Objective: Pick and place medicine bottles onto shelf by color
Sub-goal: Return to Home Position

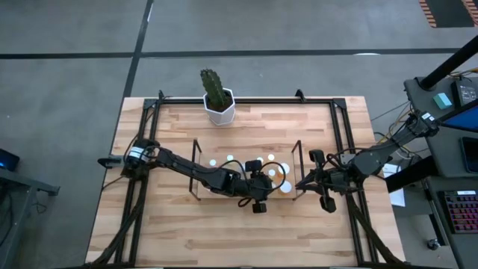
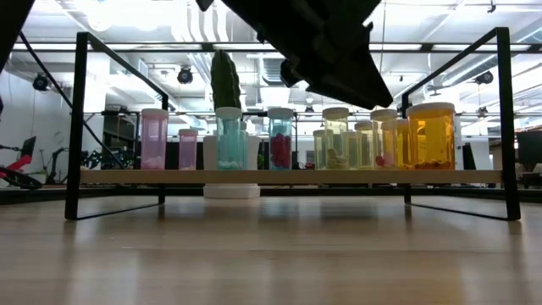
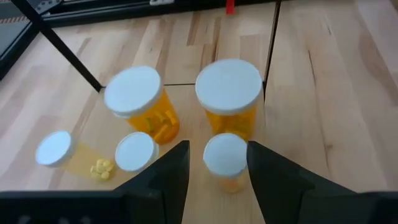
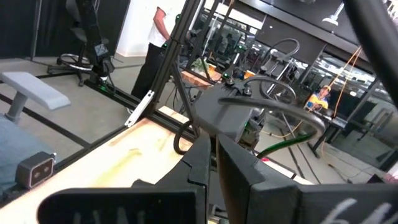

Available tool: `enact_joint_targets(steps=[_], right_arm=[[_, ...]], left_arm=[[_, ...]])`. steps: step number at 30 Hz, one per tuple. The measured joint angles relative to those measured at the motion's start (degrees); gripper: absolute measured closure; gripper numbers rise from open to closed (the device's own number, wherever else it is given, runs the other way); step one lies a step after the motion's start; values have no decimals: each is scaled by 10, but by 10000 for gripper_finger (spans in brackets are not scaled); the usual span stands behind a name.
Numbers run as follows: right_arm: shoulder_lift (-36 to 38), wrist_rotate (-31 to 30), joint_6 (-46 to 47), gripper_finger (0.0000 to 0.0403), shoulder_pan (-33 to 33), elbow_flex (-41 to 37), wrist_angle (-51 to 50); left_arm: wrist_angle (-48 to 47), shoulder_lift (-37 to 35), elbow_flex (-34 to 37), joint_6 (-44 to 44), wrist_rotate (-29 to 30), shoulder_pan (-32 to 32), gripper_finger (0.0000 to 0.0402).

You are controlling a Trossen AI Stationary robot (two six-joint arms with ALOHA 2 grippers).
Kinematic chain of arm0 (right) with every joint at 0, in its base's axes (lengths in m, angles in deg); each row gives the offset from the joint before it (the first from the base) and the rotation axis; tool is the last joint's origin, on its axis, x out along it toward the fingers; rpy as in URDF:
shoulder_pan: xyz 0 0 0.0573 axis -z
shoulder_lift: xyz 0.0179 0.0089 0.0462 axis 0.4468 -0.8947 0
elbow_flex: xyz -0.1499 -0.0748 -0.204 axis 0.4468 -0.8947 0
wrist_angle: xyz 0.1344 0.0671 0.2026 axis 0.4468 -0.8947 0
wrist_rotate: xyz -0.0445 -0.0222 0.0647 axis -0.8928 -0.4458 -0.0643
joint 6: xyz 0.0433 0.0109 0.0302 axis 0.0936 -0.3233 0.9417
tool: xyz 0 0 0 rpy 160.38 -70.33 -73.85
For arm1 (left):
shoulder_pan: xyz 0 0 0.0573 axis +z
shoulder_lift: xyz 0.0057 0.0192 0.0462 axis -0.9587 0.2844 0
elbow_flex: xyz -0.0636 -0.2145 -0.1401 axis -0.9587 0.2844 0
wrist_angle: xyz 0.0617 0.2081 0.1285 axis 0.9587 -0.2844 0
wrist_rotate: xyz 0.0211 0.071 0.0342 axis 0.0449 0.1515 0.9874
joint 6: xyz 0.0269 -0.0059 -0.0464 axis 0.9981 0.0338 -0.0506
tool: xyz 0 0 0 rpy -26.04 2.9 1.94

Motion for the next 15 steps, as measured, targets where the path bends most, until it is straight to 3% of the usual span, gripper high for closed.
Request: enact_joint_targets(steps=[5,11,15], right_arm=[[-7,6,-8,385,2,-6,16],[-63,61,-23,385,28,-7,130],[-94,80,-24,385,47,2,154]], left_arm=[[-27,-31,0,17,0,-8,259],[-36,-99,12,100,0,-37,259],[-35,-155,48,153,-4,-64,259]])
